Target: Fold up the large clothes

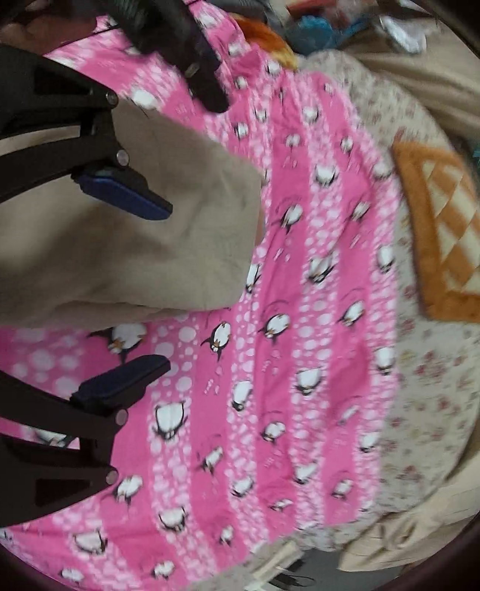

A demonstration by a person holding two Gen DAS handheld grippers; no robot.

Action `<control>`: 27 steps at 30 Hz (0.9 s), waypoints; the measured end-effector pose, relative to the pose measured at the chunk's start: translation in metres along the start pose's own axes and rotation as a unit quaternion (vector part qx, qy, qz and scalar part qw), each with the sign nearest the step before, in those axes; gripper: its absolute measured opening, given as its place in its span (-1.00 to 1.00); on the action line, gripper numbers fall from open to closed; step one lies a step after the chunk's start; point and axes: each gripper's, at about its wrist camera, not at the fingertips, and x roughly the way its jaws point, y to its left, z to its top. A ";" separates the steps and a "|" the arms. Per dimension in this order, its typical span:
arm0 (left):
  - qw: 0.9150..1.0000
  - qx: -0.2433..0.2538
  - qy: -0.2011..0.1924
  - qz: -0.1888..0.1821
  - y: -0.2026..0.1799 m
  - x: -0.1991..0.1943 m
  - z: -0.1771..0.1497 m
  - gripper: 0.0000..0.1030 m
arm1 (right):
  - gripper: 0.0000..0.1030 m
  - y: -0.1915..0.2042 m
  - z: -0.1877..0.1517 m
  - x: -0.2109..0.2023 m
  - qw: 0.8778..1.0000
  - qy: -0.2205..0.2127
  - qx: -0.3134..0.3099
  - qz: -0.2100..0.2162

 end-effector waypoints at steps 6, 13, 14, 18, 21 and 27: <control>0.999 -0.022 0.035 0.001 0.021 -0.049 -0.060 0.21 | 0.67 -0.021 -0.062 -0.079 0.999 -0.029 -0.017 0.041; 0.997 -0.025 0.073 0.014 0.009 -0.077 -0.118 0.21 | 0.67 -0.047 -0.119 -0.113 0.998 -0.017 0.026 0.057; 0.996 -0.020 0.081 0.016 0.005 -0.076 -0.123 0.21 | 0.67 -0.044 -0.123 -0.113 0.998 -0.013 0.017 0.055; 0.995 -0.002 0.097 0.026 -0.007 -0.072 -0.133 0.21 | 0.67 -0.039 -0.129 -0.112 1.000 -0.009 -0.005 0.029; 0.996 0.009 0.087 0.036 -0.012 -0.075 -0.133 0.21 | 0.67 -0.037 -0.129 -0.111 0.999 -0.009 -0.007 0.030; 0.996 0.005 0.084 0.037 -0.009 -0.077 -0.129 0.21 | 0.67 -0.028 -0.130 -0.106 1.000 -0.001 -0.028 0.011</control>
